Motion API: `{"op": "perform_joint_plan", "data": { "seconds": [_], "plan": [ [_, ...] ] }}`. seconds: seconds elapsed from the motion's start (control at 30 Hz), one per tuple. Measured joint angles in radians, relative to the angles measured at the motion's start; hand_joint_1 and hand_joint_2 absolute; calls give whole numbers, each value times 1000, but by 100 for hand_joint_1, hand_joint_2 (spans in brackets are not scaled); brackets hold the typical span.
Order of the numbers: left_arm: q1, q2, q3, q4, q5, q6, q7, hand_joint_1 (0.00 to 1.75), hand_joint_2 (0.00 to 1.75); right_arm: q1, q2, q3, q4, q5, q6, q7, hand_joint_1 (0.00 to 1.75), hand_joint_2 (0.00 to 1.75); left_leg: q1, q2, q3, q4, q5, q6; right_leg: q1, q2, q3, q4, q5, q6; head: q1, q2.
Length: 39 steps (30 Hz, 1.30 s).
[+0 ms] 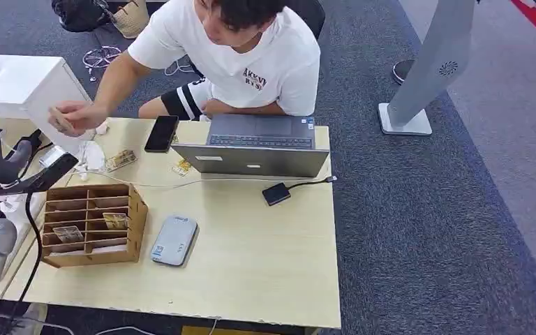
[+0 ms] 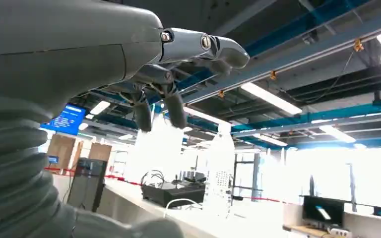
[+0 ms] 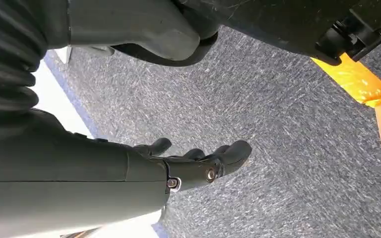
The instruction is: Pass the card to the sensor for recognition and then transmit it.
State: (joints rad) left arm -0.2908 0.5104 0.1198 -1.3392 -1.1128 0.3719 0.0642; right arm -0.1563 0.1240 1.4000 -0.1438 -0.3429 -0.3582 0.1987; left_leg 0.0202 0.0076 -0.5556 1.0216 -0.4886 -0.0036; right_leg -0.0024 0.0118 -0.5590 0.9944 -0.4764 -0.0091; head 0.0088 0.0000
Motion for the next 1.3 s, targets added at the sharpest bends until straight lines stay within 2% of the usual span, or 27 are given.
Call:
{"op": "perform_joint_plan", "data": {
  "seconds": [0.07,0.13,0.17,0.2,0.23,0.3,0.33,0.4,0.47,0.5,0.53,0.57,0.6,0.63,0.7,0.73,0.77,0.83,0.87,1.0,1.07,1.13,1.17,1.23,1.3],
  "plan": [
    [30,-1,13,-28,30,10,-21,0,175,0,-1,0,0,0,0,0,0,175,0,0,0,0,0,0,0,0,0,0,0,0,0,0],
    [80,-3,35,-81,117,32,-73,0,175,0,-1,0,0,-5,0,-1,0,175,0,1,-1,0,-1,0,0,1,0,0,0,0,0,0],
    [114,-9,49,-117,203,20,-115,0,175,0,-1,0,0,-16,-3,-2,0,175,0,2,-1,0,-1,0,0,2,0,0,0,0,0,0],
    [162,-17,67,-167,333,-16,-166,0,175,0,-1,0,0,-27,-4,-5,0,175,0,4,0,0,-2,0,0,4,0,0,-1,0,0,0],
    [219,-26,94,-232,497,-81,-218,0,175,1,-1,0,0,-39,-8,-9,0,175,0,6,0,0,-3,-1,0,6,0,0,-1,0,0,0],
    [340,-53,166,-339,778,-246,-302,0,175,6,-1,0,0,-62,-22,-24,0,175,0,10,0,-1,-4,0,0,10,-1,0,-1,0,0,0],
    [399,-84,230,-401,892,-360,-352,0,175,9,-1,0,0,-71,-29,-29,0,175,0,12,1,-1,-5,1,0,12,-2,0,-2,1,0,0],
    [466,-151,370,-490,1017,-599,-399,0,175,10,-1,0,0,-76,-30,-32,0,175,0,12,-1,-1,-5,1,0,12,-2,0,-3,2,0,0],
    [476,-252,579,-560,1141,-907,-379,0,175,11,-1,-1,0,-92,-33,-32,0,175,0,11,-1,-1,-6,2,0,11,-2,0,-3,2,0,0],
    [461,-305,696,-586,1210,-1051,-340,0,175,12,-1,-3,0,-99,-37,-33,0,175,0,11,-1,-1,-6,2,0,11,-2,-1,-3,2,1,0],
    [440,-352,841,-607,1280,-1177,-295,0,175,12,0,-4,0,-108,-40,-35,0,175,0,11,-1,-1,-7,1,0,11,-2,-1,-3,2,0,0],
    [433,-396,949,-620,1321,-1234,-279,0,175,13,0,-5,0,-112,-42,-38,0,175,0,12,1,-1,-8,1,0,12,-2,-1,-4,1,0,0],
    [433,-429,1037,-628,1354,-1234,-271,0,175,15,0,-6,0,-118,-44,-43,0,175,0,13,2,-1,-9,0,0,12,-2,-1,-4,1,-1,0],
    [433,-474,1111,-633,1391,-1194,-259,0,175,16,1,-7,0,-125,-46,-47,0,175,0,13,2,-1,-9,0,0,12,-2,-1,-4,1,-1,0],
    [427,-553,1202,-633,1458,-1115,-231,0,175,18,2,-12,0,-128,-52,-54,0,175,0,9,2,-1,-9,1,0,10,-2,-1,-6,2,0,0],
    [426,-580,1247,-632,1473,-1106,-229,0,175,19,2,-14,0,-132,-53,-56,0,175,0,7,2,-1,-9,1,0,7,-1,-1,-7,3,0,0],
    [424,-599,1272,-632,1483,-1093,-221,0,175,20,2,-15,0,-135,-55,-58,0,175,0,5,2,-1,-9,1,0,5,0,-1,-7,2,0,0],
    [408,-666,1322,-624,1505,-1000,-186,0,175,23,2,-22,0,-144,-60,-64,0,175,0,3,2,-1,-9,2,0,3,1,-1,-7,2,0,0],
    [402,-693,1338,-614,1495,-962,-192,0,175,23,3,-26,0,-144,-60,-66,0,175,0,3,2,-1,-9,2,0,3,2,-1,-7,2,0,0],
    [384,-780,1386,-548,1460,-928,-237,0,175,29,4,-35,0,-146,-64,-72,0,175,0,2,3,-1,-9,2,0,2,3,-2,-7,2,0,0],
    [370,-808,1407,-493,1457,-861,-255,0,175,32,6,-44,0,-150,-67,-76,0,175,-1,2,4,-1,-10,2,-1,2,5,-2,-7,2,0,0],
    [344,-836,1418,-280,1463,-753,-336,0,175,31,8,-46,0,-141,-63,-65,0,175,-5,2,7,-1,-10,2,-5,2,6,-2,-7,3,3,0],
    [331,-840,1421,-128,1475,-688,-379,0,175,28,8,-46,0,-129,-58,-45,0,175,-7,1,10,-3,-10,2,-6,2,8,-2,-8,3,-2,0],
    [318,-867,1426,114,1462,-572,-436,0,175,22,8,-46,0,-111,-47,-14,0,175,-5,1,11,-3,-10,3,-5,2,9,-2,-9,3,-8,0],
    [313,-874,1427,278,1447,-524,-477,0,175,17,8,-45,0,-104,-35,-2,0,175,-1,0,11,-1,-11,4,-1,1,11,-5,-10,4,-3,0]
  ]
}}
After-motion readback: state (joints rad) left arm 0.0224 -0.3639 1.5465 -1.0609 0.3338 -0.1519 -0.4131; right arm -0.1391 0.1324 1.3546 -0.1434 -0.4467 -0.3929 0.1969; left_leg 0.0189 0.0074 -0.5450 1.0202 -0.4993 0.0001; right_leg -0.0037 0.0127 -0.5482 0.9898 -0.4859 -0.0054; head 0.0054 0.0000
